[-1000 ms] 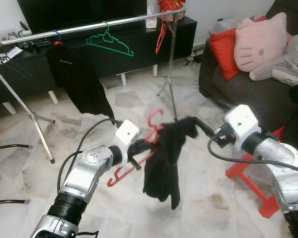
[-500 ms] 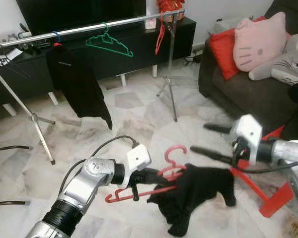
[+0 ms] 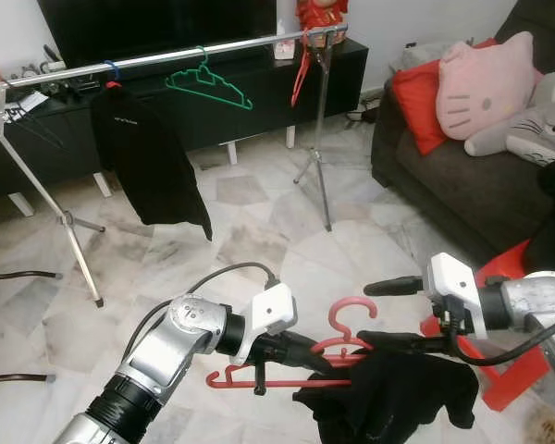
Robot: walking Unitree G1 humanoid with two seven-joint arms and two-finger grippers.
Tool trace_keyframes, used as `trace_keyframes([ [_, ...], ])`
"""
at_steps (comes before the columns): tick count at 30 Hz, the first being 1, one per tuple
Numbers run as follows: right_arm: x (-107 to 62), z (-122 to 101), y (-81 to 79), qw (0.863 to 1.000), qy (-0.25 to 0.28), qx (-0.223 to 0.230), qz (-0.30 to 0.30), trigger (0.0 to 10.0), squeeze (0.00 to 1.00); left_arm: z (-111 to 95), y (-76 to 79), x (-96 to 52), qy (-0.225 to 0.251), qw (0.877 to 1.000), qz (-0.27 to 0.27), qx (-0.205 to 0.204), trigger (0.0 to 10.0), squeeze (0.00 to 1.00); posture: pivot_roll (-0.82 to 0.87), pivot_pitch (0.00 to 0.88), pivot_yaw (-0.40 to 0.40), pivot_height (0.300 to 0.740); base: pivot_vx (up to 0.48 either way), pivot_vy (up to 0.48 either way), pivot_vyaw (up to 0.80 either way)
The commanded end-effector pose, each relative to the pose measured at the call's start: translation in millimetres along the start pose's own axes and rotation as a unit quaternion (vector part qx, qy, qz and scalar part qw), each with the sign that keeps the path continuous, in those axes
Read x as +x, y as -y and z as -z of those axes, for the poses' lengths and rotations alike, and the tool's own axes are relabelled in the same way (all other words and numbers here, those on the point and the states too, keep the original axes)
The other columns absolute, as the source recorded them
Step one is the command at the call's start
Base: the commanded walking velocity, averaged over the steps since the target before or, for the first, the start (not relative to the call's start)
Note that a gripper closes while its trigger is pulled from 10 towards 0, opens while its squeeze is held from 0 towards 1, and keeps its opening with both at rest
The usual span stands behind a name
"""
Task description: Hang hanger
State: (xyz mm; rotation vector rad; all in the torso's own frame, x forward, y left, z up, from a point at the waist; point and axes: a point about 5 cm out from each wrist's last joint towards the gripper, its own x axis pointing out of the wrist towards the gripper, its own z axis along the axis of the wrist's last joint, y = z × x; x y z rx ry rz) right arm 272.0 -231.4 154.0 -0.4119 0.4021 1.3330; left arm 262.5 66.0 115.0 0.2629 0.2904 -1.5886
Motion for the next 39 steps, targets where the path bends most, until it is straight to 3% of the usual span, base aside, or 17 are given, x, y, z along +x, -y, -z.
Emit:
trace_keyframes([
  [1, -5.8, 1, -0.8, 1.0, -0.016, 0.001, -0.026, 10.0, 0.0, -10, -0.6, -4.2, 0.014, 1.0, -0.003, 0.02, 10.0, 0.0, -0.16, 0.0, -0.013, 0.74, 0.0, 0.0, 0.0],
  [11, -7.0, 2, -6.1, 0.997, -0.02, 0.004, -0.08, 10.0, 0.0, -8, -3.7, -3.7, 0.01, 1.0, -0.016, 0.021, 10.0, 0.0, -0.16, 0.0, -0.032, 0.74, 0.0, 0.0, 0.0],
  [14, -6.5, -4, 4.9, 0.999, 0.008, 0.003, -0.038, 10.0, 0.0, -8, -5.1, -3.2, 0.011, 0.999, -0.024, 0.022, 10.0, 0.0, -0.16, 0.0, -0.032, 0.74, 0.0, 0.0, 0.0],
  [19, -13.5, -12, 7.1, 0.999, 0.034, 0.009, -0.039, 10.0, 0.0, -8, -5.4, -2.8, 0.011, 0.999, -0.028, 0.022, 10.0, 0.0, -0.16, 0.0, -0.032, 0.74, 0.0, 0.0, 0.0],
  [29, -25.3, 1, -10.1, 0.995, -0.025, -0.004, -0.097, 10.0, 0.0, -7, -6.4, -3.5, 0.007, 0.999, -0.03, 0.022, 10.0, 0.0, -0.16, 0.0, -0.028, 0.74, 0.0, 0.0, 0.0],
  [39, -23.4, 14, -6.4, 0.994, -0.064, -0.01, -0.09, 10.0, 0.0, -7, -6.1, -3.4, 0.004, 0.999, -0.029, 0.023, 10.0, 0.0, -0.16, 0.0, -0.028, 0.74, 0.0, 0.0, 0.0],
])
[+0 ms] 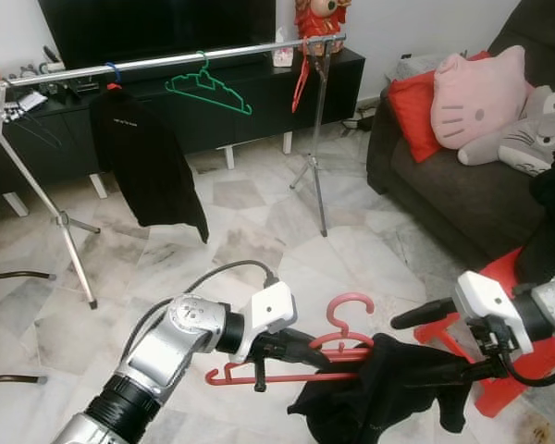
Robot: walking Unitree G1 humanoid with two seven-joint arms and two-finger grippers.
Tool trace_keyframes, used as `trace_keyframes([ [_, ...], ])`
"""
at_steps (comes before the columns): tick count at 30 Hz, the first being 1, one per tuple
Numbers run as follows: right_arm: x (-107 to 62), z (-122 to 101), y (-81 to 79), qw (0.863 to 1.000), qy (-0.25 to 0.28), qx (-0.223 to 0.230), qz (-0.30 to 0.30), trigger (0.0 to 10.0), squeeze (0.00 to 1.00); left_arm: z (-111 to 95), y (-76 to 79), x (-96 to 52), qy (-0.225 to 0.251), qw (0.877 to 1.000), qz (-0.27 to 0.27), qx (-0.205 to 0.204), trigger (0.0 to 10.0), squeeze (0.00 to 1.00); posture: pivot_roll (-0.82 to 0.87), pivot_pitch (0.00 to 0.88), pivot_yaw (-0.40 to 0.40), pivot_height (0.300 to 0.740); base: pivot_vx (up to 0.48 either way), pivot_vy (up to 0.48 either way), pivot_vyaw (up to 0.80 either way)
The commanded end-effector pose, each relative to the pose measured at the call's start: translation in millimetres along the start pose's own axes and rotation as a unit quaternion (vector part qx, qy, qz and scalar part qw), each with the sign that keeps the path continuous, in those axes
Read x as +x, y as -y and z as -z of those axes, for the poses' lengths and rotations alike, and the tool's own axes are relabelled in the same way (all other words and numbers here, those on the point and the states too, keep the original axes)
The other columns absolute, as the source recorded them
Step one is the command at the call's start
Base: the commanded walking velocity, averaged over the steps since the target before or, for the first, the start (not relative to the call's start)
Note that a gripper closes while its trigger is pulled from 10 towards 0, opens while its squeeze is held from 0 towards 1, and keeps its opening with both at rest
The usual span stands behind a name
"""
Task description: Hang hanger
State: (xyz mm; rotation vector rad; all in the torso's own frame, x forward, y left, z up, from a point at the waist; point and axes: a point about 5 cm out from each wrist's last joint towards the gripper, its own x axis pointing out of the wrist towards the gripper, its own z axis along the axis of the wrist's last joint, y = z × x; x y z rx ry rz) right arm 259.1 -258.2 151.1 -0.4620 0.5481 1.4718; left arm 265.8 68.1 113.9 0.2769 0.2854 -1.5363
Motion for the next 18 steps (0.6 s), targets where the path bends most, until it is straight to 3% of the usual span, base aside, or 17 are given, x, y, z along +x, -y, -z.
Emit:
trace_keyframes([
  [1, 2.5, -1, -0.4, 1.0, -0.011, -0.014, -0.016, 10.0, 0.0, -9, -2.4, -1.5, 0.009, 1.0, -0.002, 0.023, 10.0, 0.0, -0.16, 0.0, -0.029, 0.74, 0.0, 0.0, 0.0],
  [18, 26.0, 6, 7.0, 0.998, -0.037, -0.041, -0.031, 10.0, 0.0, -16, -0.1, 4.0, 0.017, 0.999, 0.005, 0.031, 10.0, 0.0, -0.15, 0.003, -0.036, 0.74, 0.0, 0.0, 0.0],
])
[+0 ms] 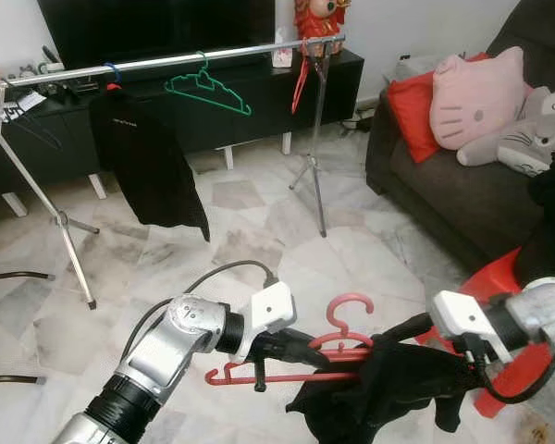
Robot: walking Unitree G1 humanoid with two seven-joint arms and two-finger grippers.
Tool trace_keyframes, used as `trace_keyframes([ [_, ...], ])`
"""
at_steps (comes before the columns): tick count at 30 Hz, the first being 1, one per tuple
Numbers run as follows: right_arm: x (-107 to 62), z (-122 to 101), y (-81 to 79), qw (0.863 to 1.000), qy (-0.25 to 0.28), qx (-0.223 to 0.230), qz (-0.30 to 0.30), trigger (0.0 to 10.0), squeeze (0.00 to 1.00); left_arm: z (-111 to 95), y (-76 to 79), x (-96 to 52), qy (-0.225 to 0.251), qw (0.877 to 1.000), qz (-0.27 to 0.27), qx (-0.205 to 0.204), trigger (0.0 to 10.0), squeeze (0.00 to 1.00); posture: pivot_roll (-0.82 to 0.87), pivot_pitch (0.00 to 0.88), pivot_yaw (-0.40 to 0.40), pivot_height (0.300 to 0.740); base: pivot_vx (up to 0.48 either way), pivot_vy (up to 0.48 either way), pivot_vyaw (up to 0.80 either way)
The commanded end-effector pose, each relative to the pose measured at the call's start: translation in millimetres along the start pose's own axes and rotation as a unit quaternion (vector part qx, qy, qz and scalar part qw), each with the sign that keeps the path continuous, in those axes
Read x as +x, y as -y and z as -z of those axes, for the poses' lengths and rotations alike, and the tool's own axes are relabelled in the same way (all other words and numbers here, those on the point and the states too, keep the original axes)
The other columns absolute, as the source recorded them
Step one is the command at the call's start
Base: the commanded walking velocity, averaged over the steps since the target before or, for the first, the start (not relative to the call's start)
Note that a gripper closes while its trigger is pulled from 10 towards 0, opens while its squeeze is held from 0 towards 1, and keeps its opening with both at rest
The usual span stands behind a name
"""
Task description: Hang hanger
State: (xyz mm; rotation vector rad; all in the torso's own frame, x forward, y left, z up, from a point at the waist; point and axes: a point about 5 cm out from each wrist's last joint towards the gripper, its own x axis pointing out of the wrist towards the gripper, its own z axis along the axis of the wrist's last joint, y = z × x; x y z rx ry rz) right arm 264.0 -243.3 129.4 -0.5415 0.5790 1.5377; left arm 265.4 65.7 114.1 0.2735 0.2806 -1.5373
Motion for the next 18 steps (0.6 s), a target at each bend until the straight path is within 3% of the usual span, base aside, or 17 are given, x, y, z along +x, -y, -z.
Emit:
trace_keyframes([
  [1, 1.8, -2.8, 3.8, 1.0, -0.003, -0.015, 0.004, 10.0, 0.0, -15.1, -0.5, 2.1, 0.015, 0.999, 0.005, 0.031, 10.0, 0.0, -0.15, 0.003, -0.036, 0.74, 0.0, 0.0, 0.0],
  [8, 4.9, -2.5, 4.1, 1.0, 0.0, -0.013, -0.002, 10.0, 0.0, -15.5, -0.6, 2.4, 0.015, 0.999, 0.005, 0.033, 10.0, 0.0, -0.15, 0.005, -0.036, 0.74, 0.0, 0.0, 0.0],
  [9, 5.4, -2.1, 4.5, 1.0, -0.001, -0.013, -0.001, 8.9, 0.0, -15.6, -0.6, 2.4, 0.015, 0.999, 0.005, 0.034, 10.0, 0.0, -0.15, 0.005, -0.036, 0.74, 0.0, 0.0, 0.0],
  [10, 6.0, -1.3, 5.2, 1.0, -0.002, -0.01, 0.0, 0.0, 0.0, -16.0, -0.8, 2.5, 0.015, 0.999, 0.004, 0.035, 10.0, 0.0, -0.14, 0.009, -0.036, 0.74, 0.0, 0.0, 0.0],
  [18, 6.9, 0.0, 4.9, 1.0, -0.005, -0.005, -0.006, 0.0, 0.0, -17.0, -1.3, 3.2, 0.016, 0.999, 0.003, 0.036, 10.0, 0.0, -0.15, 0.011, -0.037, 0.74, 0.0, 0.0, 0.0],
])
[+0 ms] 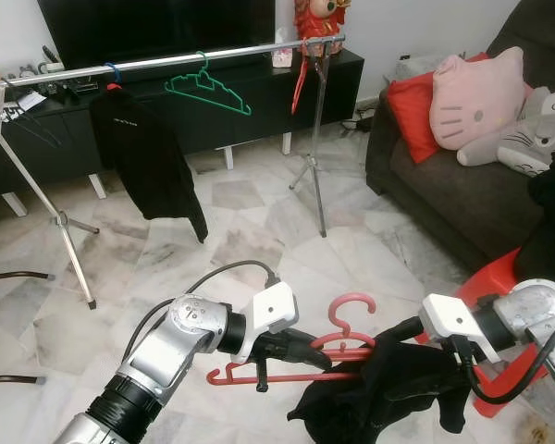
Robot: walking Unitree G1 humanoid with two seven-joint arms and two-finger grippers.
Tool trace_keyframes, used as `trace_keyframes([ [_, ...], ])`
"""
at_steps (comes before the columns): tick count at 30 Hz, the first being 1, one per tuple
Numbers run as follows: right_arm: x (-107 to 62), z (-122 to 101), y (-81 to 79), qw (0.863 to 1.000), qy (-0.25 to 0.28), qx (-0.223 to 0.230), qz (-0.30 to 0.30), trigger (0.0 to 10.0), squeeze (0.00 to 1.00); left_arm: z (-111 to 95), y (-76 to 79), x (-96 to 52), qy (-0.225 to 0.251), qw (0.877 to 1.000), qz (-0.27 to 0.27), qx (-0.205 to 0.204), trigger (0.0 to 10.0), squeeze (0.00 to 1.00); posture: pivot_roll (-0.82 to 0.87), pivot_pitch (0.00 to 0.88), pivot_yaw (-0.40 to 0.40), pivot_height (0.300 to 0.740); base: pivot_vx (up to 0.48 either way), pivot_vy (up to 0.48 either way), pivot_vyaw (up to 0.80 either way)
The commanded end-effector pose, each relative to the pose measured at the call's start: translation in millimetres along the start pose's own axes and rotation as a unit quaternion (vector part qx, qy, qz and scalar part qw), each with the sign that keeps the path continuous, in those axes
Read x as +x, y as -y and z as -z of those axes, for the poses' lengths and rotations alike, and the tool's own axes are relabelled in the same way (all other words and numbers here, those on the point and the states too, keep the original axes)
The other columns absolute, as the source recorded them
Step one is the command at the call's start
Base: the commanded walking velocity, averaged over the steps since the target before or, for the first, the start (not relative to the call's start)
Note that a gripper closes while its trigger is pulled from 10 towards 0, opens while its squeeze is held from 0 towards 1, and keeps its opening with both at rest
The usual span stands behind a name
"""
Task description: Hang hanger
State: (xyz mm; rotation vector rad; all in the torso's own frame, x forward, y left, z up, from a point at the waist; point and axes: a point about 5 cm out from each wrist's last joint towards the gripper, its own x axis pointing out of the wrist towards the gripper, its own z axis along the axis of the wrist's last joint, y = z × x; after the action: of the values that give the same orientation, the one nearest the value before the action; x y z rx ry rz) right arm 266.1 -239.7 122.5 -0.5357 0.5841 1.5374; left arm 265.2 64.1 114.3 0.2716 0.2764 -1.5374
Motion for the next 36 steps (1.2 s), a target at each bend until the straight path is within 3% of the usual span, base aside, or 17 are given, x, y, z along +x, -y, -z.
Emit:
trace_keyframes([
  [1, -0.2, -2.9, 2.4, 1.0, -0.005, -0.009, -0.005, 0.0, 0.0, -16.3, -1.5, 1.8, 0.014, 0.999, 0.003, 0.036, 10.0, 0.0, -0.15, 0.011, -0.037, 0.74, 0.0, 0.0, 0.0],
  [36, 6.6, -2.1, 3.9, 1.0, -0.002, -0.004, -0.007, 0.0, 0.0, -20.4, -1.0, 4.0, 0.02, 0.999, 0.009, 0.04, 10.0, 0.0, -0.14, 0.024, -0.04, 0.74, 0.0, 0.0, 0.0],
])
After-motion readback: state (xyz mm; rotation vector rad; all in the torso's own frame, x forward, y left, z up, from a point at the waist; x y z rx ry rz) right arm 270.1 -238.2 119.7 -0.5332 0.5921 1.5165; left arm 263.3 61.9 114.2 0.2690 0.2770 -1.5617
